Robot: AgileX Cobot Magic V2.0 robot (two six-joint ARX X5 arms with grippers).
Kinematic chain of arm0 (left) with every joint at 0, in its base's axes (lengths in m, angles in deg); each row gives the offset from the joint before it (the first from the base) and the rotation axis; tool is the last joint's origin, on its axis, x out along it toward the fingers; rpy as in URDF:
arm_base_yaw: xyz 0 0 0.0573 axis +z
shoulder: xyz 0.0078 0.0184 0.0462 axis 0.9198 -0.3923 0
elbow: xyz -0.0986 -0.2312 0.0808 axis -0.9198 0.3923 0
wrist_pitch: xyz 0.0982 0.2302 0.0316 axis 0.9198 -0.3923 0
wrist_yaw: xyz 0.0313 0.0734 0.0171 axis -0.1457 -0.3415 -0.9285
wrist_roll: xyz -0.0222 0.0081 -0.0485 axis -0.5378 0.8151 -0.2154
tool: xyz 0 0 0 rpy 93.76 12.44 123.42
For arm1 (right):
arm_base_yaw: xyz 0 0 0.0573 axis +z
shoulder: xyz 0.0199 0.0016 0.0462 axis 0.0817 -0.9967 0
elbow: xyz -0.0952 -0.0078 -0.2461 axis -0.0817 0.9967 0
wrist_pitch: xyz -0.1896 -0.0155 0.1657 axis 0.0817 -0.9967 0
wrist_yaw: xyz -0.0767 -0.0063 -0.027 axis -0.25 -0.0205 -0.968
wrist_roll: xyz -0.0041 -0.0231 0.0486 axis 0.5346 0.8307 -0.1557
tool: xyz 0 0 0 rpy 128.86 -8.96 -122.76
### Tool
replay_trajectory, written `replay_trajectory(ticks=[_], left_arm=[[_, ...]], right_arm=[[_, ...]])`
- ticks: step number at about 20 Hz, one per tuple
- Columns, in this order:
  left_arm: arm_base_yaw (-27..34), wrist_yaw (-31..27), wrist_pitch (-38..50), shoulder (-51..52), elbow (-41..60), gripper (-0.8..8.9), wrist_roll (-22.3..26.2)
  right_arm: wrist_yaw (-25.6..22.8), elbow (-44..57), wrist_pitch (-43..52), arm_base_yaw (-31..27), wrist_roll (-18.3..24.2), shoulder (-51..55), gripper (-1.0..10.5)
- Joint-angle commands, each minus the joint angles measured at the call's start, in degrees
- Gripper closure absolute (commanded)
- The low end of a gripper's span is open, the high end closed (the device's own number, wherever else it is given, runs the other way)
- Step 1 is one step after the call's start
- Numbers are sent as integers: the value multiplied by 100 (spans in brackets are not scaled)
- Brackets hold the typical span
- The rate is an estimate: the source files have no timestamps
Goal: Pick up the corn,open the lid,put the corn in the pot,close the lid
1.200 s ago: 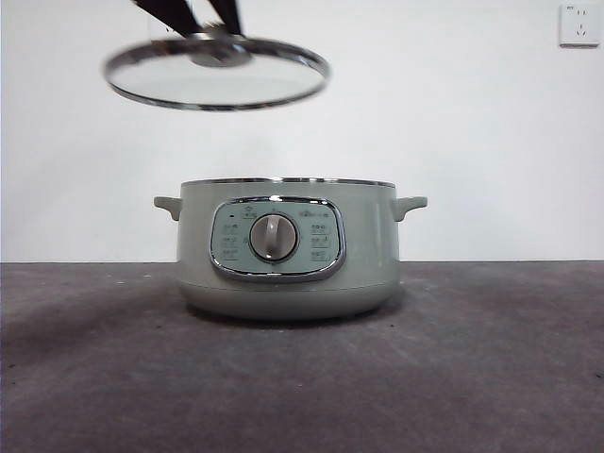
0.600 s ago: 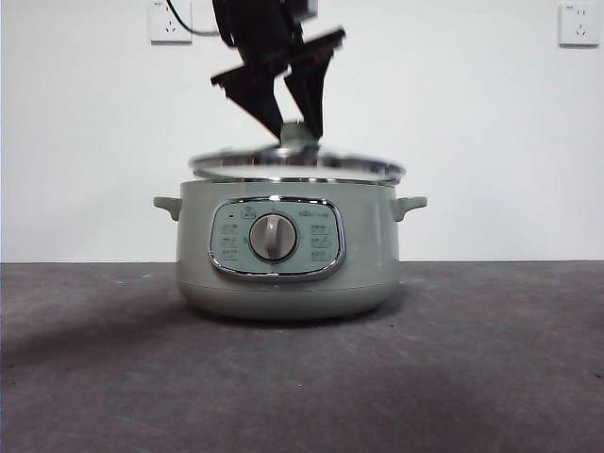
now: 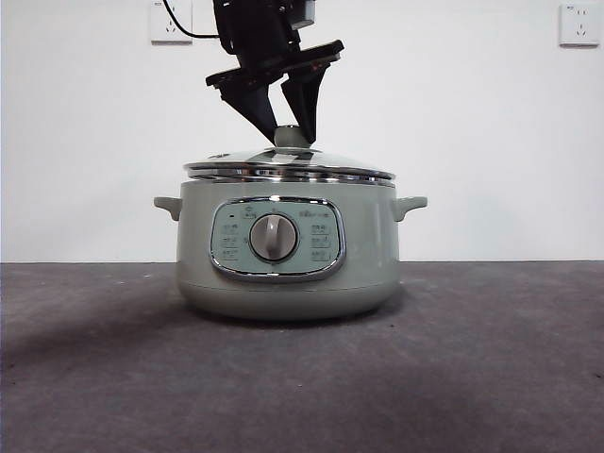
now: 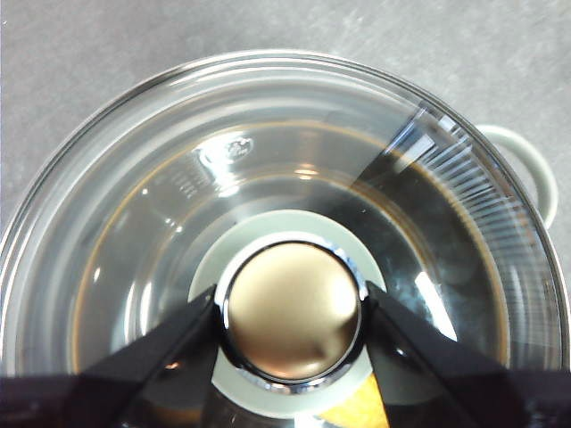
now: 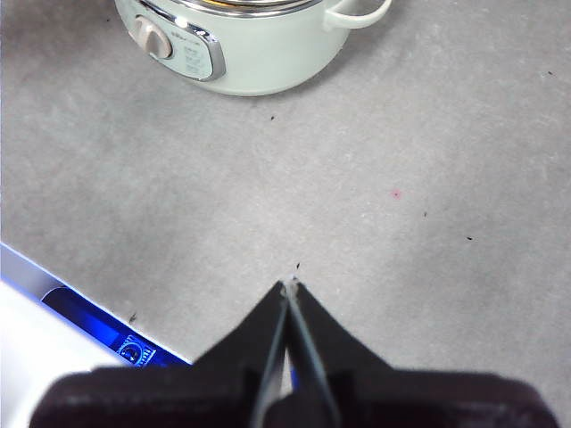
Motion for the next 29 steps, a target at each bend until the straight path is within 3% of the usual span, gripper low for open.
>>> replay_trajectory(ticks=[1, 6, 9, 29], left_arm=[[15, -166, 133, 90, -52, 826, -13], [42, 24, -195, 90, -52, 826, 151], [72, 437, -223, 87, -52, 826, 197], [28, 546, -424, -391, -52, 825, 328]], right_arm=[[85, 57, -153, 15, 52, 7, 954], [101, 57, -151, 15, 11, 2, 954], [101, 57, -153, 15, -15, 2, 954], [205, 63, -151, 15, -133, 7, 954]])
